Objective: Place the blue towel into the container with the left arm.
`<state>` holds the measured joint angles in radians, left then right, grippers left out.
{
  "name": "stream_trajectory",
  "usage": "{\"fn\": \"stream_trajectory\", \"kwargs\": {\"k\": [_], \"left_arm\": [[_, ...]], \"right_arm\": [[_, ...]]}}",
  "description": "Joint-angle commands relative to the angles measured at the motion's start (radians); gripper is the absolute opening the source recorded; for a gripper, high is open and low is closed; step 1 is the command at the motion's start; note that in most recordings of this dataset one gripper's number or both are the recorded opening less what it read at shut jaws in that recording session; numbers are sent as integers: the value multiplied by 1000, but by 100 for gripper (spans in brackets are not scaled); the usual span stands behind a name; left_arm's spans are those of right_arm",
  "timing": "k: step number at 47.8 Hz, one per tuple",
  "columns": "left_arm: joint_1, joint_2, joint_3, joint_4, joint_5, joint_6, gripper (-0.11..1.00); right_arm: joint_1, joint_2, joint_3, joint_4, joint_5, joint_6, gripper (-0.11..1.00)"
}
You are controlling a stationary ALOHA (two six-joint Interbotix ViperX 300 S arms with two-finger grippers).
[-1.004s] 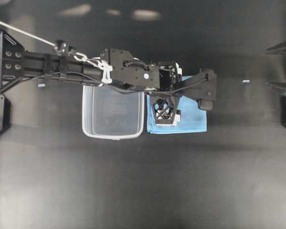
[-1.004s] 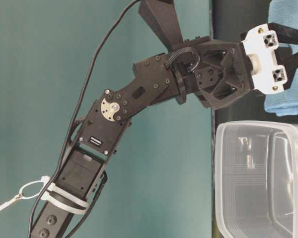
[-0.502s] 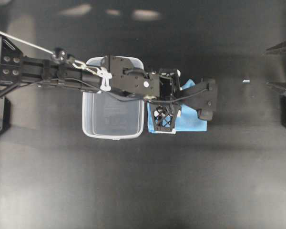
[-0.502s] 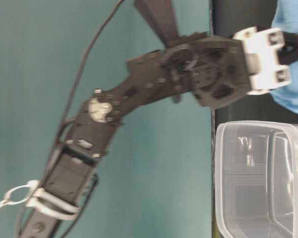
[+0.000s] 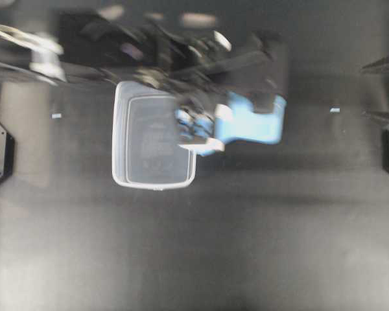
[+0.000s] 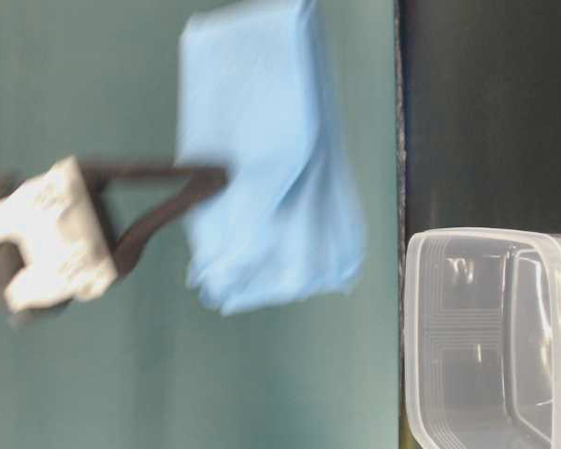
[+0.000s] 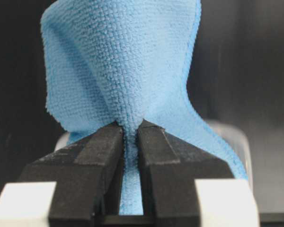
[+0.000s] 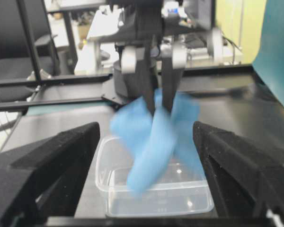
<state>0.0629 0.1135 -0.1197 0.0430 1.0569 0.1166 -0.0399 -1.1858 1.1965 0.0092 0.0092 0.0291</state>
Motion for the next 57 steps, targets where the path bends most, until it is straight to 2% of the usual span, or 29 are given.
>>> {"fn": "stream_trajectory", "kwargs": {"k": [1, 14, 24, 35, 49, 57], "left_arm": [[6, -103, 64, 3, 18, 2, 6], [14, -227, 330, 3, -101, 2, 6], [14, -258, 469, 3, -222, 2, 6], [17, -242, 543, 3, -288, 0, 6], [20, -241, 572, 3, -351, 5, 6], [20, -235, 581, 3, -348, 2, 7]], "right_arm": [[-2, 5, -9, 3, -5, 0, 77], [-2, 6, -8, 3, -11, 0, 77], [-3, 6, -5, 2, -12, 0, 77], [-3, 8, -5, 3, -12, 2, 77], [-2, 8, -3, 3, -12, 0, 77], [-2, 8, -2, 3, -12, 0, 77]]}}
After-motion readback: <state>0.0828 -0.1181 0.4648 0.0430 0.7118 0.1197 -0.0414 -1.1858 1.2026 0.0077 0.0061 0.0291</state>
